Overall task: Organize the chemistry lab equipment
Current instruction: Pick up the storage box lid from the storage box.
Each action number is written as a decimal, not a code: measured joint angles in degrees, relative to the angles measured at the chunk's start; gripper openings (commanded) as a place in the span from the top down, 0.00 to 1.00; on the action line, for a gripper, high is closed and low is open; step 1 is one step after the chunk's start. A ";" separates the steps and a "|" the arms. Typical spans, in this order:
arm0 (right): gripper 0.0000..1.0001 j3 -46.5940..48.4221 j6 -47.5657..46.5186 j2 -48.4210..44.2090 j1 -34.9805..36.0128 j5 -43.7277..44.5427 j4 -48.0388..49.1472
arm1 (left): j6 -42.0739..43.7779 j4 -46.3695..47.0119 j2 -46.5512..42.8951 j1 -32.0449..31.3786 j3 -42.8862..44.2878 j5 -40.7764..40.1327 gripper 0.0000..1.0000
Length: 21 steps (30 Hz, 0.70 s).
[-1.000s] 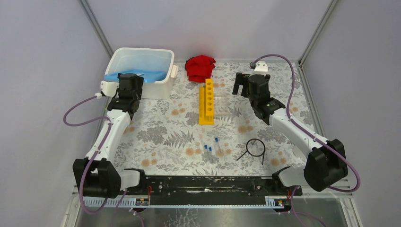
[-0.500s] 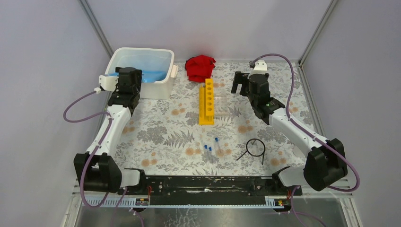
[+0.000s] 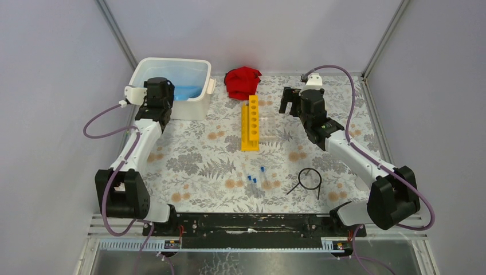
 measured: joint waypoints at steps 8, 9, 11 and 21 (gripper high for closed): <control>0.03 -0.02 0.04 0.02 0.00 -1.90 0.98 | 1.25 1.97 2.89 1.60 0.00 4.13 0.55; 0.03 -0.02 0.04 0.02 0.00 -2.19 0.98 | 1.44 2.27 3.32 1.97 0.00 4.96 0.58; 0.03 -0.02 0.04 0.02 0.04 -2.91 1.03 | 1.70 2.97 4.24 2.75 0.00 6.58 0.64; 0.04 0.79 0.00 1.62 3.06 -4.52 1.01 | 2.89 7.13 5.09 4.11 -0.02 12.90 1.00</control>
